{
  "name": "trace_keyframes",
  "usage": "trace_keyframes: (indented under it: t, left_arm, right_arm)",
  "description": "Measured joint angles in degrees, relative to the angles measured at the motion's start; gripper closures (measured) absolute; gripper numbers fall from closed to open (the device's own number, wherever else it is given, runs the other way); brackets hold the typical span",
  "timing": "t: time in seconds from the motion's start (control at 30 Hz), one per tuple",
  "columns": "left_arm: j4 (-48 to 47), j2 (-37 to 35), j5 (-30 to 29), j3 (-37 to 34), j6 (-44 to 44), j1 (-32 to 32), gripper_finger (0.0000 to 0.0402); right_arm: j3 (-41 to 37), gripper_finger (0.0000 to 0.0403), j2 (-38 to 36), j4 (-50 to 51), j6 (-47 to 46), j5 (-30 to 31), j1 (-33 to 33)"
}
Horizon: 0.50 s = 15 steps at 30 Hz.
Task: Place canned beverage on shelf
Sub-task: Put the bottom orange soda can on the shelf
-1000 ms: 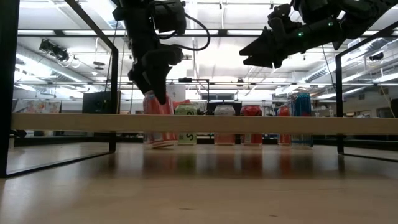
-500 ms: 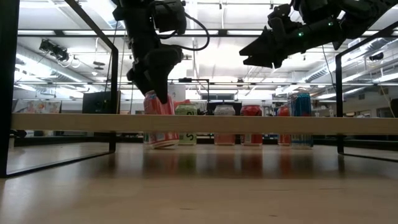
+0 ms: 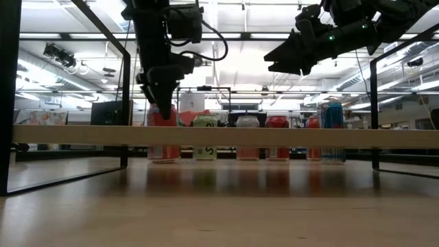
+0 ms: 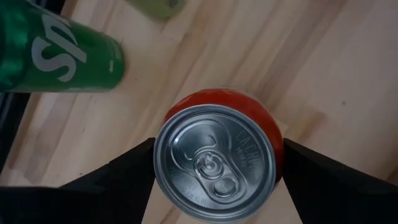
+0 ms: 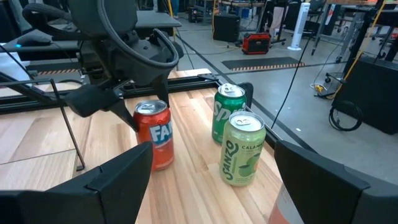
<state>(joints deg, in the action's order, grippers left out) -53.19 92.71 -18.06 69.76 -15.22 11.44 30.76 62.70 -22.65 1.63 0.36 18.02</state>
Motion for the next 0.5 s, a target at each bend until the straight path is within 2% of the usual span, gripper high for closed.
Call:
trace_keyframes:
  t: [0.27,0.5]
  left_arm:
    - [-0.6,0.0,0.7,0.0,1.6,0.0,0.0083]
    - [-0.4,0.0,1.3,0.0,7.5,0.0,0.0083]
  right_arm:
    - [0.0,0.0055,0.0,-0.2,-0.4,0.0,0.0]
    - [0.0,0.0055,0.0,-0.2,-0.4,0.0,0.0]
